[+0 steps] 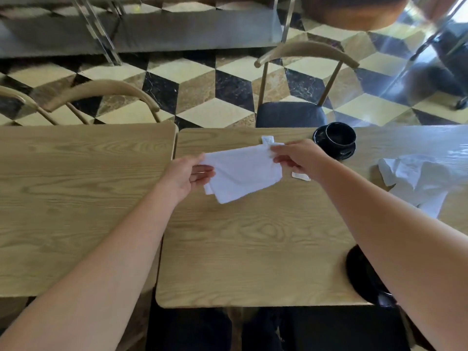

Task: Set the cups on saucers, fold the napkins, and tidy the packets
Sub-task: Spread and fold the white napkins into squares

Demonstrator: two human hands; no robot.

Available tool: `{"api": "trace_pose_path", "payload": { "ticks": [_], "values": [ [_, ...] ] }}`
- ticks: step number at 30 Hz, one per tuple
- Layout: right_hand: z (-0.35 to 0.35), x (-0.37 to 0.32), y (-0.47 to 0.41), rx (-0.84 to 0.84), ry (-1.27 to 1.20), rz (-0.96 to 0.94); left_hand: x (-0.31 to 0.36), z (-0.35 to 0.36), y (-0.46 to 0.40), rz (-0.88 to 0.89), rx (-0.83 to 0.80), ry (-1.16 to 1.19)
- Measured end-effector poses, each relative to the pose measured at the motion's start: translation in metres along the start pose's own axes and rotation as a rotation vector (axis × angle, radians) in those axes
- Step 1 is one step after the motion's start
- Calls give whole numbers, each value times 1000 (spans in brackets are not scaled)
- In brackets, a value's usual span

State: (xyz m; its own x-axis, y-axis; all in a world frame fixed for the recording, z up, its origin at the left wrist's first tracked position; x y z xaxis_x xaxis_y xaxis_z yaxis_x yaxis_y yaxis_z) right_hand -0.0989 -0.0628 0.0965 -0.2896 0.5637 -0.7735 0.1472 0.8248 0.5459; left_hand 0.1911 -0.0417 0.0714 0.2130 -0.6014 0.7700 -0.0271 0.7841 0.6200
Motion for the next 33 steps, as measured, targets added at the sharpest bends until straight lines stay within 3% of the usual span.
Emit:
{"api": "trace_pose_path", "payload": {
  "ticks": [4, 8, 16, 19, 23, 33],
  "values": [
    [-9, -3, 10, 2, -110, 13, 15, 4, 1, 121, 28, 22],
    [1, 44, 12, -39, -131, 132, -24, -2, 7, 110, 48, -30],
    [45, 227, 42, -211, 77, 479, -176, -39, 23, -219, 74, -387],
    [52, 263, 52, -282, 172, 554, -209, -54, 34, -372, 26, -582],
    [52, 262, 42, -249, 251, 512, -208, -58, 25, -237, 84, -751],
    [51, 231, 0, 25, 175, 279, -163, -20, -39, 5, 207, -642]
  ]
}}
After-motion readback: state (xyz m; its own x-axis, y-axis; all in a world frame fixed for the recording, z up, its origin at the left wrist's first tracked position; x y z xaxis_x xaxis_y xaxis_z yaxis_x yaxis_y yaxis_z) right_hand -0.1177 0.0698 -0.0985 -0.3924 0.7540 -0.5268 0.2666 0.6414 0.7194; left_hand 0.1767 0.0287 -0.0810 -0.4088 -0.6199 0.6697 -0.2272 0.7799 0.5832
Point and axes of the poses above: each hand's wrist, its own y-axis away from the middle knuckle, its own z-axis out of the palm, x = y × z, the point moved 3 cm from there along -y, towards the middle knuckle, and after that the axes turned 1 degree about x, right-handed, at the moved point
